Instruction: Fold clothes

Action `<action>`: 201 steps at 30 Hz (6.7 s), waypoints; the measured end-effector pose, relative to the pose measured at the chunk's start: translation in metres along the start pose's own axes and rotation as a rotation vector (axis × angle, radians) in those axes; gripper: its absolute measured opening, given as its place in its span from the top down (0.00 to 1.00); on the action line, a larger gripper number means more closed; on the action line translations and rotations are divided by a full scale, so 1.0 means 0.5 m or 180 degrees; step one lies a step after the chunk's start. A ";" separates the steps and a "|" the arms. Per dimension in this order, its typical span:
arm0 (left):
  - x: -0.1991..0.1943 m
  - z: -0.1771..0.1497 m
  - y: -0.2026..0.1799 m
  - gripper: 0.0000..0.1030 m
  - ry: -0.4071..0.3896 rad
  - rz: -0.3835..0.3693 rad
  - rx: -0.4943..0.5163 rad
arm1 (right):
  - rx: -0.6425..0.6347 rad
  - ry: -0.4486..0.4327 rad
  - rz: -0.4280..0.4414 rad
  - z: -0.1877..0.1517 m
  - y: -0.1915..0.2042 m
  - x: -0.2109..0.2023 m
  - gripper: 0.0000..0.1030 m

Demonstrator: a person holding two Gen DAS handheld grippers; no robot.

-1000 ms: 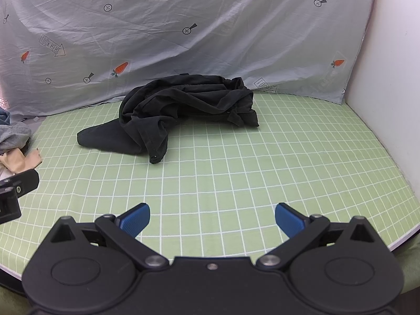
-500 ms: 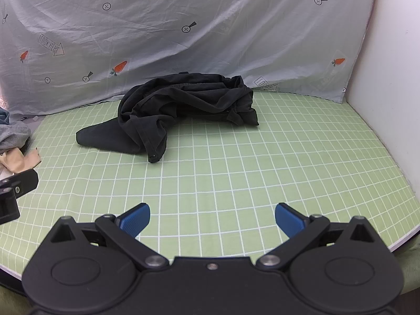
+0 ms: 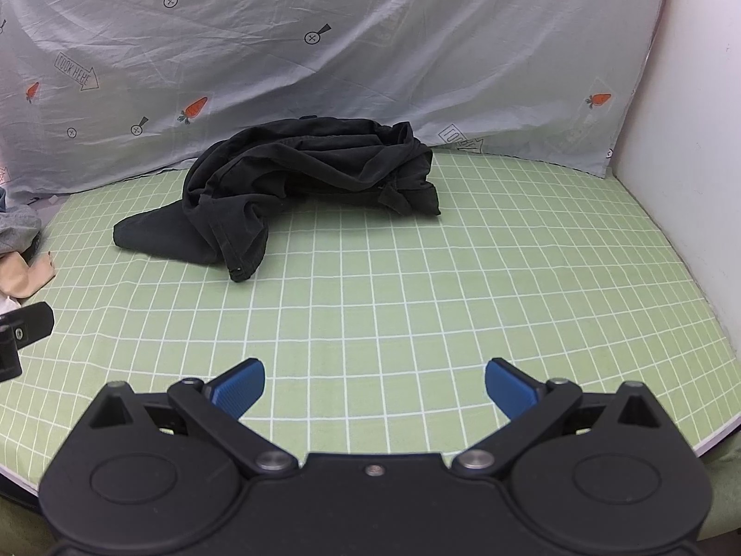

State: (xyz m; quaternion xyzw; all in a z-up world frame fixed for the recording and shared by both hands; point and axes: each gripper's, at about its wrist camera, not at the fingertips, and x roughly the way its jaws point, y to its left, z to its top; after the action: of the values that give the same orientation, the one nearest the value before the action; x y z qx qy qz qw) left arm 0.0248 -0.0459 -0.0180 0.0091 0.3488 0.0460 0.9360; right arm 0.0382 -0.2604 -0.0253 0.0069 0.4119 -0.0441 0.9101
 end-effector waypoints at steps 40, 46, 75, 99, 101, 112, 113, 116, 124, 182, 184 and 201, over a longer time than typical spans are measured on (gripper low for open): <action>0.725 0.300 0.060 0.49 0.0829 -0.0517 -0.0617 | 0.0403 0.0289 -0.0328 0.470 -0.094 0.765 0.58; 0.772 0.275 0.020 0.55 0.1030 -0.0467 -0.0683 | 0.0147 0.0190 -0.0192 0.447 -0.124 0.774 0.84; 0.511 0.191 -0.019 0.91 0.0678 0.0433 -0.0103 | -0.0741 -0.0437 -0.0732 0.300 -0.278 0.489 0.86; 0.508 0.115 0.148 0.91 0.0881 0.1023 -0.0635 | 0.0134 -0.0150 0.0109 0.353 -0.340 0.380 0.37; 0.506 0.108 0.146 0.91 0.0883 0.1039 -0.0584 | 0.0055 -0.0079 0.0146 0.385 -0.338 0.374 0.36; 0.506 0.105 0.158 0.91 0.0921 0.0929 -0.0639 | 0.0035 0.0116 0.0152 0.417 -0.381 0.318 0.30; 0.507 0.105 0.156 0.91 0.0927 0.0931 -0.0631 | -0.0033 0.0039 0.0079 0.420 -0.374 0.306 0.28; 0.509 0.104 0.154 0.91 0.0937 0.0949 -0.0634 | -0.0136 -0.0128 0.0076 0.452 -0.372 0.315 0.21; 0.514 0.102 0.158 0.91 0.0960 0.0940 -0.0648 | -0.0178 -0.0049 0.0769 0.537 -0.263 0.479 0.19; 0.474 0.175 0.221 0.61 0.0737 -0.0253 -0.0949 | 0.0565 -0.0281 -0.1064 0.314 -0.335 0.571 0.04; 0.512 0.165 0.229 0.59 0.0818 -0.0177 -0.1049 | 0.0540 -0.0280 -0.1074 0.314 -0.333 0.571 0.03; 0.580 0.244 0.252 1.00 0.0421 0.1146 -0.0859 | 0.0520 -0.0322 -0.1125 0.310 -0.329 0.564 0.02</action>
State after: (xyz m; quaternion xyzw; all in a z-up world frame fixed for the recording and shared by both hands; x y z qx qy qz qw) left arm 0.3127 0.1082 -0.1088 -0.0570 0.3929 0.2589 0.8806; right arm 0.3252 -0.4527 -0.1304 0.0061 0.3554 -0.2367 0.9042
